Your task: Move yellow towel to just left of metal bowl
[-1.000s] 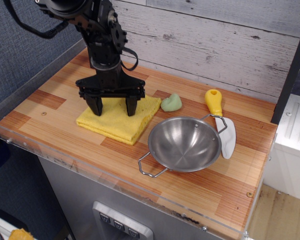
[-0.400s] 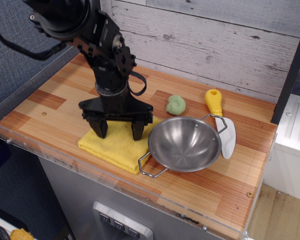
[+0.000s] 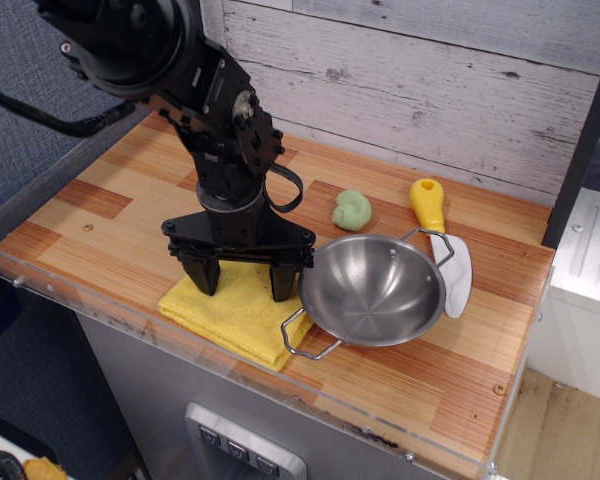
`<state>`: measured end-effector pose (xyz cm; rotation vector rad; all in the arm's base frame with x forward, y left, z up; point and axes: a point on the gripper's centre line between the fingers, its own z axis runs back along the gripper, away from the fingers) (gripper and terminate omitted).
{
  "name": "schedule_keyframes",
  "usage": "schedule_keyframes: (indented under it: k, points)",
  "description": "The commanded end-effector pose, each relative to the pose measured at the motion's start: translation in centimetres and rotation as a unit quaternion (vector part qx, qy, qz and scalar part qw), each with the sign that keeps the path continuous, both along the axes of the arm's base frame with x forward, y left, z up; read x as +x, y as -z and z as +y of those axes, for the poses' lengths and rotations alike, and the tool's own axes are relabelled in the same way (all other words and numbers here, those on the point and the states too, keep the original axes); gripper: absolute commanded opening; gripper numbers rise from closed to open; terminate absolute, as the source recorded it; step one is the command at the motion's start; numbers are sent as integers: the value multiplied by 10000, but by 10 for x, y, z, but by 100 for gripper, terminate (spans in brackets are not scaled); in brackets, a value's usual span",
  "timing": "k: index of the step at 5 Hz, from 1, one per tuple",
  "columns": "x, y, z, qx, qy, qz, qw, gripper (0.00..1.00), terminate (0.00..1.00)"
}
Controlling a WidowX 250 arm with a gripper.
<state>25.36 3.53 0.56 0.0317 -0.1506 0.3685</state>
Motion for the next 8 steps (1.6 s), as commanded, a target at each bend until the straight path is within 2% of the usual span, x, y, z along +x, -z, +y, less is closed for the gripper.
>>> schedule_keyframes:
  k: [1, 3, 5, 7, 8]
  points:
    - [11, -19, 8, -5, -155, -170, 9997, 100, 0]
    - [26, -49, 17, -40, -353, -456, 9983, 100, 0]
    - [24, -75, 12, -176, -274, -702, 9970, 100, 0]
    - [24, -75, 12, -176, -274, -702, 9970, 100, 0]
    - [24, -75, 12, -176, -274, -702, 9970, 100, 100]
